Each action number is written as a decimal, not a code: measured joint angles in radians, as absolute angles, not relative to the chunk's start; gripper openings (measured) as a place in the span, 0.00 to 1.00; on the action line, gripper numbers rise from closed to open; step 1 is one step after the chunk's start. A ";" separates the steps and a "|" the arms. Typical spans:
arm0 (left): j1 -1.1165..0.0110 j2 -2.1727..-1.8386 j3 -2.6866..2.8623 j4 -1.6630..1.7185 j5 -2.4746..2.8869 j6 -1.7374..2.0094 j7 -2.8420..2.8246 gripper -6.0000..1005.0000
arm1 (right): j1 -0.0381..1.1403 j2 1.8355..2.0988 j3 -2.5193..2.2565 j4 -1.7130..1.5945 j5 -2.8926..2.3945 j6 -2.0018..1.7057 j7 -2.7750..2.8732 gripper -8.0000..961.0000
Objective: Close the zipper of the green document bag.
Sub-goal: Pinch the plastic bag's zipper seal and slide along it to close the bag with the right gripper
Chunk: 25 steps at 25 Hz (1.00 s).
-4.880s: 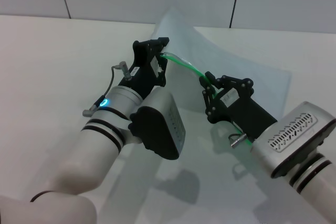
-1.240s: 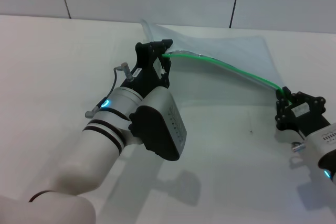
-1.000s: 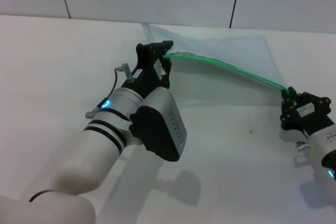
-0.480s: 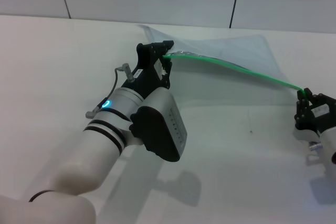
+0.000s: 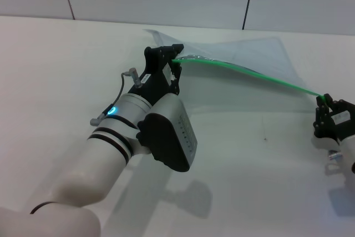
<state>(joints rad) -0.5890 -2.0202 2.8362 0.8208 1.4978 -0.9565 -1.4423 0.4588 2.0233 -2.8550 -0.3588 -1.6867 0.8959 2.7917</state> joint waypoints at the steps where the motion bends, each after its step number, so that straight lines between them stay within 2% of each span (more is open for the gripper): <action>1: -0.589 -2.020 2.836 0.821 1.498 -0.957 -1.442 0.09 | 0.459 2.023 -2.855 -0.360 -1.686 0.896 2.790 0.20; 24: -0.576 -2.023 2.836 0.823 1.547 -0.969 -1.414 0.09 | 0.460 2.029 -2.853 -0.388 -1.627 0.904 2.757 0.28; 25: -0.576 -2.023 2.836 0.823 1.547 -0.969 -1.414 0.09 | 0.461 2.029 -2.853 -0.388 -1.623 0.905 2.757 0.31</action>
